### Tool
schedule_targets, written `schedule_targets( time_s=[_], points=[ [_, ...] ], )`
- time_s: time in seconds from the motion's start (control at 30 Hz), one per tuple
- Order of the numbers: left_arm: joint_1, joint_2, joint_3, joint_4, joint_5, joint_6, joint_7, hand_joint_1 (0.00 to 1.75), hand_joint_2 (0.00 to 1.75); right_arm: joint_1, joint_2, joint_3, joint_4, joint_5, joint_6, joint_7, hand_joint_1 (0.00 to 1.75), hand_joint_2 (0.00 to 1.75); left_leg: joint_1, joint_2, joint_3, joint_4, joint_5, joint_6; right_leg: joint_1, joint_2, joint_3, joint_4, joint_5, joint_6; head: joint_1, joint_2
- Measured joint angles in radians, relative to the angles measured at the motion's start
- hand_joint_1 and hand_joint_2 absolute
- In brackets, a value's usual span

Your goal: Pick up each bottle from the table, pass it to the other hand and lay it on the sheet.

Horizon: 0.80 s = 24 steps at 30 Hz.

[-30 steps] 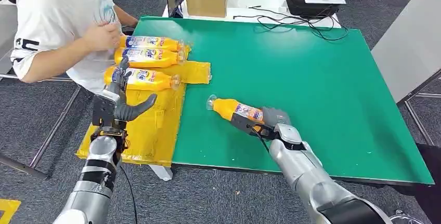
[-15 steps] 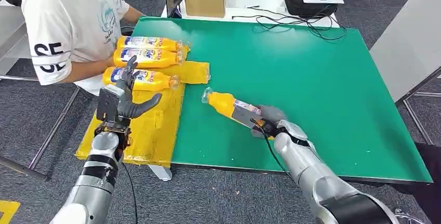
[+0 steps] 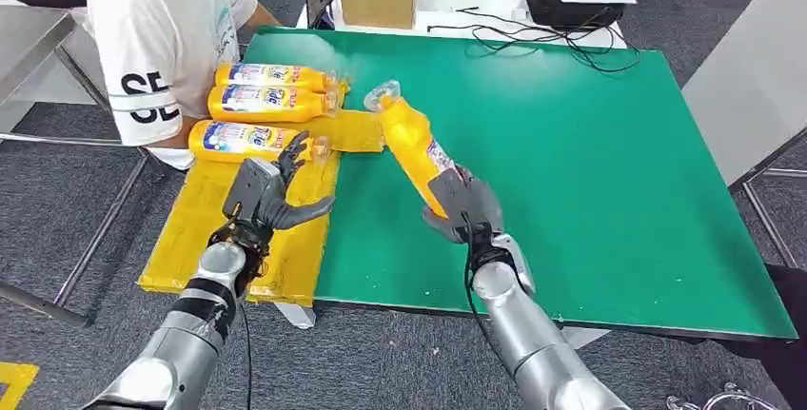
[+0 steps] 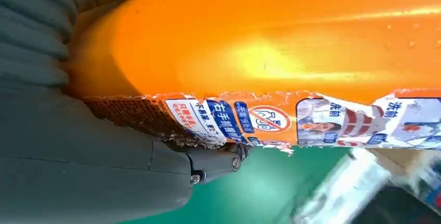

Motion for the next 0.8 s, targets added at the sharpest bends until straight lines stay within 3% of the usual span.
schedule_targets(
  time_s=[0.07, 0.2, 0.63, 0.8],
  points=[
    [-0.005, 0.000, 0.001, 0.023, 0.082, -0.092, 0.009, 0.00, 1.75, 0.000, 0.004, 0.013, -0.013, 0.028, -0.055, -0.013, 1.75, 1.75, 0.000, 0.000, 0.000, 0.000, 0.000, 0.000, 0.000, 0.000, 0.000, 0.000, 0.000, 0.000, 0.000, 0.000],
    [-0.010, -0.005, -0.014, 0.051, 0.127, -0.115, 0.006, 0.00, 1.75, -0.001, 0.023, 0.062, -0.042, 0.091, -0.128, -0.012, 1.75, 1.75, 0.000, 0.001, 0.000, 0.000, 0.000, 0.000, 0.000, 0.000, -0.002, 0.000, 0.000, 0.000, 0.000, 0.000],
    [-0.013, -0.032, -0.107, 0.043, 0.353, -0.279, 0.067, 0.00, 1.75, -0.006, 0.063, 0.171, -0.050, 0.125, -0.115, -0.039, 1.75, 1.75, 0.000, 0.001, -0.001, 0.000, 0.000, 0.000, 0.000, 0.000, -0.002, 0.000, 0.000, 0.000, 0.000, 0.000],
    [-0.013, -0.045, -0.114, 0.019, 0.430, -0.247, 0.096, 0.00, 1.75, -0.004, 0.088, 0.216, -0.033, 0.147, -0.113, -0.044, 1.75, 1.75, 0.000, 0.001, -0.001, 0.000, 0.000, 0.000, 0.000, 0.000, -0.002, 0.000, 0.000, 0.000, 0.000, 0.000]
  ],
)
